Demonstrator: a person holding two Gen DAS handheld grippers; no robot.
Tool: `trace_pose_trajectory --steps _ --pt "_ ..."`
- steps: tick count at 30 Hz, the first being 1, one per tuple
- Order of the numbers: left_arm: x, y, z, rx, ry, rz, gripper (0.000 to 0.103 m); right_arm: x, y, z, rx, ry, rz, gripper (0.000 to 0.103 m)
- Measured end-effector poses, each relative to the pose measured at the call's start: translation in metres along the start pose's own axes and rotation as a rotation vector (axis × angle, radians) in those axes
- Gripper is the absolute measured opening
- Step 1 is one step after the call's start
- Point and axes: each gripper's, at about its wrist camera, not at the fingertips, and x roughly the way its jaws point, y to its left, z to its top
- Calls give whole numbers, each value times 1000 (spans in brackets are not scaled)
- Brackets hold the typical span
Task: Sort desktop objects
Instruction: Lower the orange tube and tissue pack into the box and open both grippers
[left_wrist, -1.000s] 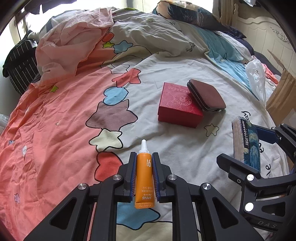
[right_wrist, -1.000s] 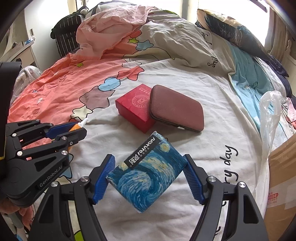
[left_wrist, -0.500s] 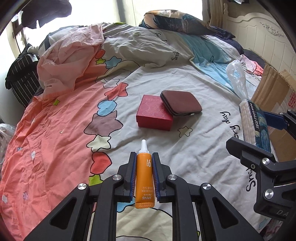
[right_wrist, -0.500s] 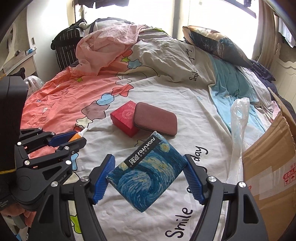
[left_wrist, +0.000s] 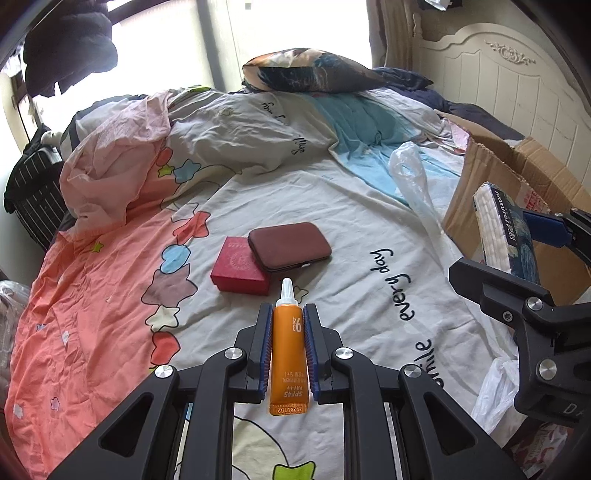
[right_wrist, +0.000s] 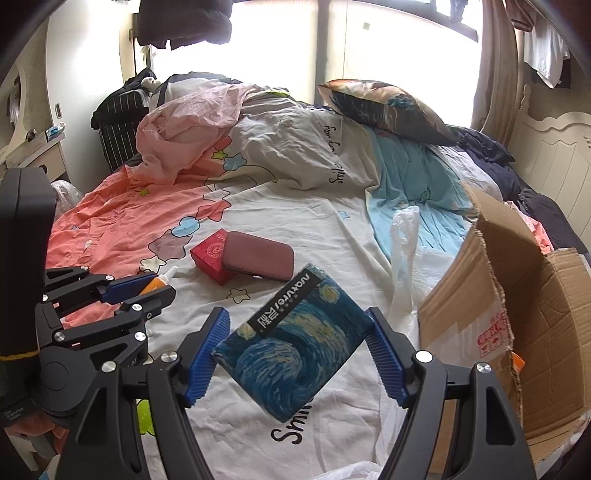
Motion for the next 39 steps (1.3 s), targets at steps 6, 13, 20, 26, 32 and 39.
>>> trace_pose_trajectory --steps 6,13,20,26,32,39 --pt "-17 -40 20 53 -50 -36 16 -30 -33 -2 29 -40 -50 71" --pt "-27 -88 43 105 -73 -111 16 -54 -83 -11 107 -62 -101 71" --pt "-51 -130 72 144 -140 -186 16 -75 -131 -26 176 -69 -163 71" --pt "-61 -177 89 209 -164 -252 16 -89 -168 -40 232 -72 -205 71" --pt "-50 -223 97 275 -137 -296 16 -87 -191 -50 261 -52 -226 71" --pt "-28 -248 103 280 -84 -329 16 -78 -210 -62 281 -20 -239 71"
